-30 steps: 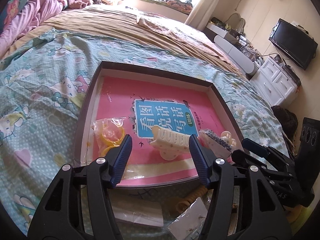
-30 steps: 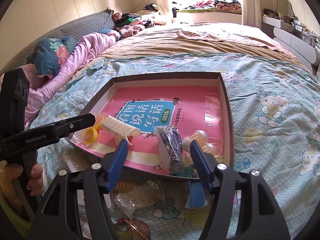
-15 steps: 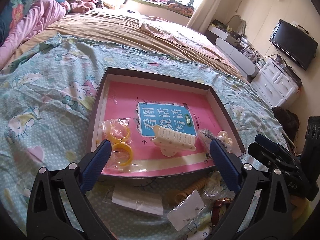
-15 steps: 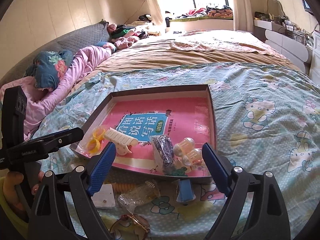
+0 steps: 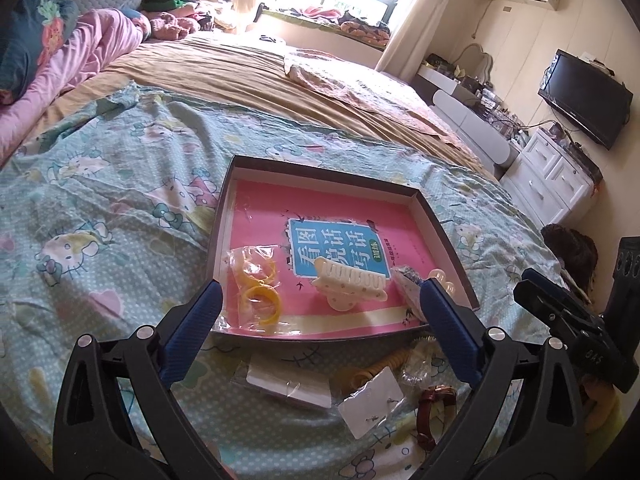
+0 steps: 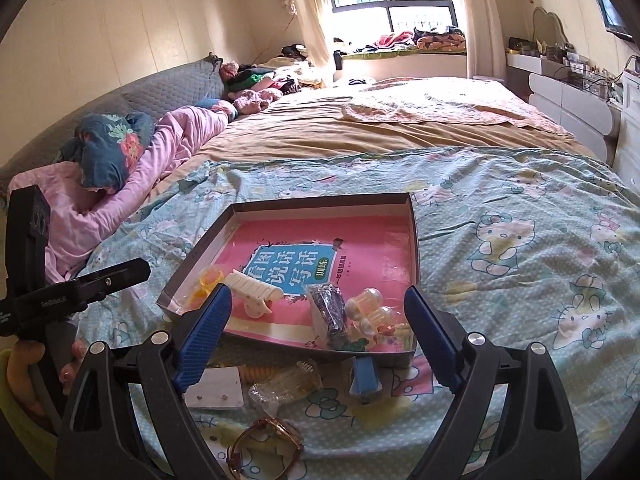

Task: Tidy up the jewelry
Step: 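Withdraw both tools from the box toward the remaining items, then grasp the brown leather watch with the right tool while the left tool grasps a clear bag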

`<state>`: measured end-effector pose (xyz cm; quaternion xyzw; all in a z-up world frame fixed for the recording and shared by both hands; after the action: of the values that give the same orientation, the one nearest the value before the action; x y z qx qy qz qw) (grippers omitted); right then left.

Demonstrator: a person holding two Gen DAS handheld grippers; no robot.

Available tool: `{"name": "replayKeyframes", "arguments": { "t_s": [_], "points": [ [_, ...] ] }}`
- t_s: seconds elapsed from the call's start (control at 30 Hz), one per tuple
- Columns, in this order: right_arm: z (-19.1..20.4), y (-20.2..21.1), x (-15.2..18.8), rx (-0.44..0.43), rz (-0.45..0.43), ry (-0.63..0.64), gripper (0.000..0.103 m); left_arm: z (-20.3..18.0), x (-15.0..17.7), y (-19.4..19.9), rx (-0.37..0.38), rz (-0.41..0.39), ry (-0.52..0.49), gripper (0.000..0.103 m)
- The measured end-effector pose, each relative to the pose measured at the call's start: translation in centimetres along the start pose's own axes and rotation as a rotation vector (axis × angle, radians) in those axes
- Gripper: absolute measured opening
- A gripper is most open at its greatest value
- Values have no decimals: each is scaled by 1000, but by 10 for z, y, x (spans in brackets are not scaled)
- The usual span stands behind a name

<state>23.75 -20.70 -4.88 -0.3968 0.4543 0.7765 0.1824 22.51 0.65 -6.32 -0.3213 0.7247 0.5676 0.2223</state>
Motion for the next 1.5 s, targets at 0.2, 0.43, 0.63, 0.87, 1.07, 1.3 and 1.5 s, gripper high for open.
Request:
{"name": "replayKeyframes", "arguments": {
  "t_s": [0.2, 0.43, 0.63, 0.87, 1.07, 1.3, 1.5],
  "points": [
    [7, 8, 4, -9, 4, 13, 87, 0, 5, 7, -6, -3, -12, 92],
    [17, 12, 19, -21, 41, 34, 87, 0, 18, 13, -16, 12, -37, 92],
    [26, 12, 40, -33, 86, 49, 87, 1, 30, 15, -28, 28, -55, 92],
    [31, 11, 63, -44, 133, 51, 87, 4, 46, 17, -41, 53, -69, 92],
    [38, 9, 80, -55, 172, 65, 87, 2, 61, 18, -45, 80, -89, 92],
    [42, 2, 103, -63, 226, 68, 87, 1, 79, 16, -35, 116, -99, 92],
    [45, -8, 124, -68, 271, 68, 87, 0, 88, 15, -20, 134, -92, 92]
  ]
}}
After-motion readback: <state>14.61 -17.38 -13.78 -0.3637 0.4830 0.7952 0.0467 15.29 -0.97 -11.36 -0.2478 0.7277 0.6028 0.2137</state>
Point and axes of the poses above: each gripper's, at about its wrist camera, not at the fingertips, and y roughly against the way its jaws point, z to its left, x to its underside, the point moved 10 cm from there along -y, roughly the way its jaws point, and after that the axes turned 5 degrees about -x, right-handed, at the moved point
